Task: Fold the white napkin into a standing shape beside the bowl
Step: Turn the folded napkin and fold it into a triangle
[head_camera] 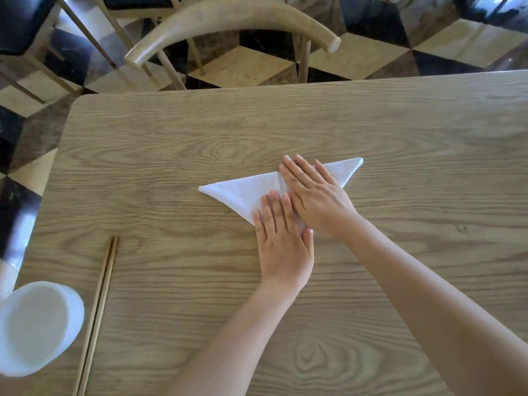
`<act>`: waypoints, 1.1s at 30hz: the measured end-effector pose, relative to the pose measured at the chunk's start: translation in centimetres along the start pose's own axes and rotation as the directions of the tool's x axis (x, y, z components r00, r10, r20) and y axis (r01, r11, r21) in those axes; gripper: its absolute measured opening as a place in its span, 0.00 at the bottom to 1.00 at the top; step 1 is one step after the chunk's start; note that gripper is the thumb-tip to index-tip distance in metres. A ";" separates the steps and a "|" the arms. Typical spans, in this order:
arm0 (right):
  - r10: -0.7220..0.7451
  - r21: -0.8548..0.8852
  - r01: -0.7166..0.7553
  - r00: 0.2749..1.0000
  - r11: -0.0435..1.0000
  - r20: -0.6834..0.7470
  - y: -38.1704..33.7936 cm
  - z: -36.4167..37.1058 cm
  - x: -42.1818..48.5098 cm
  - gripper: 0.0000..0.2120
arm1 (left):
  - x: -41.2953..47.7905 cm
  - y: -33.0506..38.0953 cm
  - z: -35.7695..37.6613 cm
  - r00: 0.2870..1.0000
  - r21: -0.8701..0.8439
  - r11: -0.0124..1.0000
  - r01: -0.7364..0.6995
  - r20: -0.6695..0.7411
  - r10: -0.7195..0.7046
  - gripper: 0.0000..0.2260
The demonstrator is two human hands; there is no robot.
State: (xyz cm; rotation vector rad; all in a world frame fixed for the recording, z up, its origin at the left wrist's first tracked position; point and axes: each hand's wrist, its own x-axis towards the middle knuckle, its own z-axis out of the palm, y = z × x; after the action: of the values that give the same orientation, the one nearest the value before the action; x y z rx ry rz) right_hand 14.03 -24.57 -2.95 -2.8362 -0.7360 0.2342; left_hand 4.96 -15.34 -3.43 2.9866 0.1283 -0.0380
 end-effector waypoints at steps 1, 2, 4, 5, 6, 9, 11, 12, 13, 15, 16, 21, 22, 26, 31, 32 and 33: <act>0.004 -0.024 -0.003 1.000 1.000 0.005 0.5 -0.1 0.1 0.27 | 0.0 0.0 0.0 1.000 -0.011 1.000 -0.009 -0.005 0.009 0.29; 0.015 -0.037 -0.015 1.000 0.999 0.000 1.1 -0.2 0.2 0.27 | -0.1 0.0 0.0 1.000 -0.021 1.000 -0.016 -0.008 0.016 0.29; 0.051 -0.044 -0.052 0.998 0.998 -0.022 2.3 -0.3 0.3 0.27 | -0.1 0.0 0.0 1.000 -0.029 0.999 -0.021 0.006 0.021 0.28; 0.065 -0.047 -0.066 0.997 0.997 -0.032 2.8 -0.4 0.4 0.27 | -0.1 -0.1 0.0 1.000 -0.024 1.000 -0.019 0.018 0.019 0.28; 0.078 -0.050 -0.080 0.996 0.996 -0.040 3.3 -0.5 0.5 0.26 | 0.0 -0.1 0.0 1.000 -0.018 1.000 -0.015 0.026 0.016 0.28; 0.147 -0.052 -0.151 0.987 0.987 -0.069 4.8 -0.9 1.3 0.26 | 0.0 0.0 -0.2 0.999 -0.009 1.000 -0.010 0.046 0.010 0.28; 0.199 -0.061 -0.204 0.976 0.977 -0.084 6.0 -1.3 1.8 0.26 | 0.0 0.0 -0.2 0.999 0.005 1.000 -0.014 0.040 0.014 0.28; 0.211 -0.072 -0.217 0.974 0.974 -0.083 6.4 -1.4 2.0 0.26 | 0.0 0.0 -0.2 0.999 0.008 1.000 -0.012 0.046 0.012 0.28; 0.219 -0.082 -0.224 0.973 0.971 -0.075 6.8 -1.6 2.2 0.26 | -0.1 0.0 -0.2 0.998 0.000 1.000 -0.005 0.062 0.004 0.28; 0.256 -0.095 -0.260 0.965 0.961 -0.049 7.4 -1.9 2.7 0.27 | -0.1 0.1 -0.4 0.998 -0.011 1.000 0.006 0.070 -0.005 0.28; 0.287 -0.100 -0.288 0.958 0.952 -0.030 7.6 -2.2 3.0 0.27 | -0.1 0.2 -0.5 0.997 -0.013 1.000 0.004 0.071 -0.003 0.28; 0.260 0.065 -0.254 0.959 0.965 -0.112 3.2 -3.2 1.5 0.27 | 0.7 -1.1 -2.3 0.989 -0.586 0.803 0.106 0.148 -0.023 0.25; 0.223 0.154 -0.204 0.967 0.967 -0.124 1.0 -3.0 0.6 0.27 | 1.2 -2.1 -3.0 0.985 -0.729 0.665 0.160 0.157 -0.064 0.24; 0.132 0.205 -0.137 0.991 0.969 0.037 -6.4 -0.3 -2.0 0.28 | 4.1 -6.5 -4.1 0.998 -0.593 0.805 0.012 -0.039 -0.043 0.23; 0.151 0.065 -0.147 0.987 0.987 -0.053 -7.5 1.4 -2.2 0.29 | 5.6 -9.1 -2.0 0.971 -0.108 0.966 -0.234 0.029 0.238 0.25; 0.152 0.051 -0.149 0.987 0.988 -0.054 -7.5 1.4 -2.2 0.30 | 5.6 -9.6 -2.0 0.974 -0.085 0.971 -0.223 0.026 0.226 0.25; 0.151 0.042 -0.149 0.987 0.988 -0.053 -7.4 1.5 -2.3 0.31 | 5.8 -10.2 -2.1 0.979 -0.066 0.977 -0.203 0.022 0.205 0.26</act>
State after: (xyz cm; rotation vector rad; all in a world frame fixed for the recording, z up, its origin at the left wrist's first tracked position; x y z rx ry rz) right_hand 8.34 -19.09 -2.41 -2.8515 -0.5013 0.1878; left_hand 9.88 -4.50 -3.06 2.9177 -0.1773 -0.0527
